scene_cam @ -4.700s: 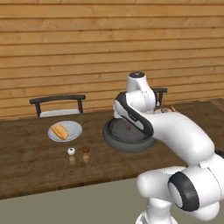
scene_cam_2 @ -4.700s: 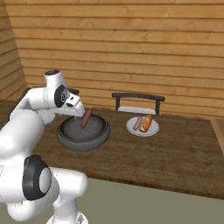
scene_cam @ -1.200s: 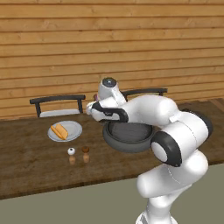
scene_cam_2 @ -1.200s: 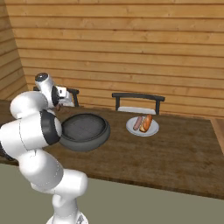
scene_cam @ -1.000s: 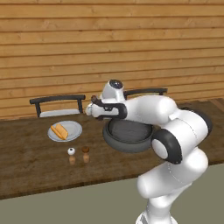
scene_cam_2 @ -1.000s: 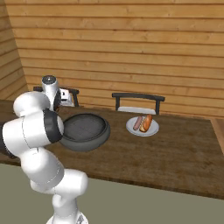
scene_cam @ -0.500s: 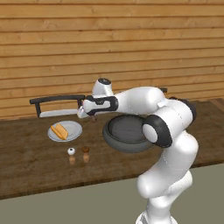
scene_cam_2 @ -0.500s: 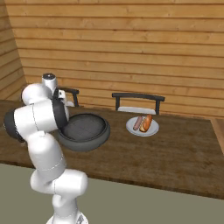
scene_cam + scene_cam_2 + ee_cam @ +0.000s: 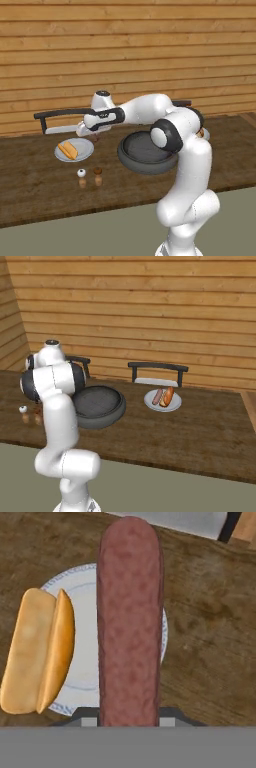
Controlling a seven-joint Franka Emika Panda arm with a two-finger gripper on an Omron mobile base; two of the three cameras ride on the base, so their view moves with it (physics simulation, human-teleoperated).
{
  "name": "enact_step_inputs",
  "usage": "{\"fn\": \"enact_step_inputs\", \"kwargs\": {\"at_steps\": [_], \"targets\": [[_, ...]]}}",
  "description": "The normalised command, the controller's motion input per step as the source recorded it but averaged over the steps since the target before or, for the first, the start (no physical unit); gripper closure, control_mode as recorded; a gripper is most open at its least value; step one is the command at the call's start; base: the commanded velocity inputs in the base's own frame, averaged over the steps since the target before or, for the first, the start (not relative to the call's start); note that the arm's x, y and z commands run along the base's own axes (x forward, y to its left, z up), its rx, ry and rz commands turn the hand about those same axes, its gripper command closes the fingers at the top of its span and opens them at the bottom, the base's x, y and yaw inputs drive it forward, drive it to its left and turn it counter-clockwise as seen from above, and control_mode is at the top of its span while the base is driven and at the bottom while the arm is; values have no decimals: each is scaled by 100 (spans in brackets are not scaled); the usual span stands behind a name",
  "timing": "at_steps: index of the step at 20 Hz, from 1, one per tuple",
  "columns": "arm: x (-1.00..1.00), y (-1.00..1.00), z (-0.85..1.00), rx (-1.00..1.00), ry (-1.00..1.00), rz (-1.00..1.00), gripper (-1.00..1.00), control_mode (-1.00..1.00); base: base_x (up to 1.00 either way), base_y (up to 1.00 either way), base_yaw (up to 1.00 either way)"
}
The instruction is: Place one bun and one sausage from the bowl on each plate.
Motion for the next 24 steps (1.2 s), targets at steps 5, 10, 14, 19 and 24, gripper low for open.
{"fn": "enact_step_inputs", "kwargs": {"at_steps": [5,10,14,19,24], "targets": [[33,33,-24,-5,12,-2,100,-100,0,0,0],[1,32,-45,-9,9,-4,100,-100,0,0,0],[10,4,-48,-4,5,-4,100,-100,0,0,0],[16,12,-17,0,0,0,100,-100,0,0,0],[0,3,0,0,0,0,-100,-100,0,0,0]]}}
